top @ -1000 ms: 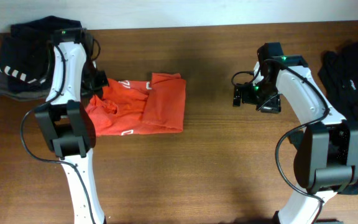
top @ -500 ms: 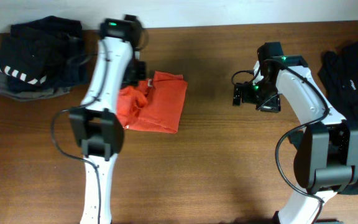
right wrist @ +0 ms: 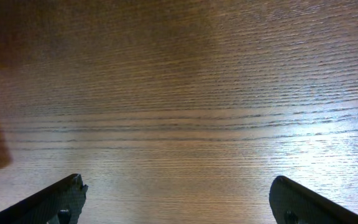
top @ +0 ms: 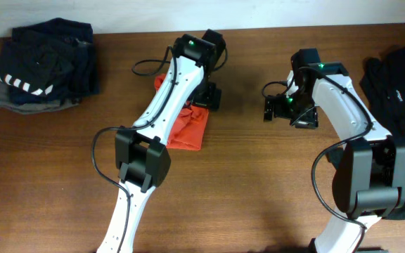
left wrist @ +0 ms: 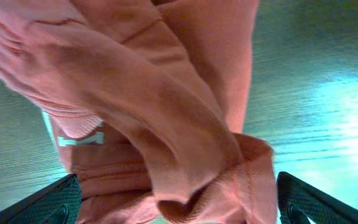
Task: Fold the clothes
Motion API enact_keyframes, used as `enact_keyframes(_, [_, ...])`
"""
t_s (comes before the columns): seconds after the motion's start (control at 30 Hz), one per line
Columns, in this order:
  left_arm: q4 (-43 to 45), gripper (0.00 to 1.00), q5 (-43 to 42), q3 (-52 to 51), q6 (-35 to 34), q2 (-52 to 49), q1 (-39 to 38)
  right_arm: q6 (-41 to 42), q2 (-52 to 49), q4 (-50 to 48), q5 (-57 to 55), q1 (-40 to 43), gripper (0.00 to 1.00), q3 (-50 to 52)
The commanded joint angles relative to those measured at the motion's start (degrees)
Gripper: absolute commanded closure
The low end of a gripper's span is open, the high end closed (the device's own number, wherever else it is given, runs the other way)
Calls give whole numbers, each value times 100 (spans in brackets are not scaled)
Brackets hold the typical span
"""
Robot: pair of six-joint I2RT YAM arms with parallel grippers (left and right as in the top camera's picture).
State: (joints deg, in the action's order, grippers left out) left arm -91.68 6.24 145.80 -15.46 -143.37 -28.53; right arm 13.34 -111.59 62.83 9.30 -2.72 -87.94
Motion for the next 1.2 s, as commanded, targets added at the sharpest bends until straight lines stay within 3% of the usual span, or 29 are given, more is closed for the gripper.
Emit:
enact_keyframes(0.0, [-20, 1, 400, 107, 9, -103, 72, 22, 96, 22, 13, -31, 1, -57])
enact_keyframes(0.23, [-479, 1, 1231, 485, -326, 81, 426, 24, 96, -138, 85, -31, 1, -57])
enact_keyframes(0.33, [-503, 1, 927, 807, -337, 256, 863, 24, 96, -321, 221, -31, 1, -57])
enact_keyframes(0.47, [-503, 1, 46, 1069, -197, 490, 1569, 24, 94, -501, 424, -31, 1, -57])
enact_keyframes(0.8, [-402, 2, -2955, 1084, 1102, 538, 2761, 24, 85, -680, 422, -31, 1, -57])
enact_keyframes(1.03, [-431, 2, -2979, 1064, 1147, 538, 2437, 24, 85, -756, 424, -31, 1, -57])
enact_keyframes(1.17, [-354, 1, -2347, 1062, 769, 538, 2288, 24, 85, -717, 424, -31, 1, -57])
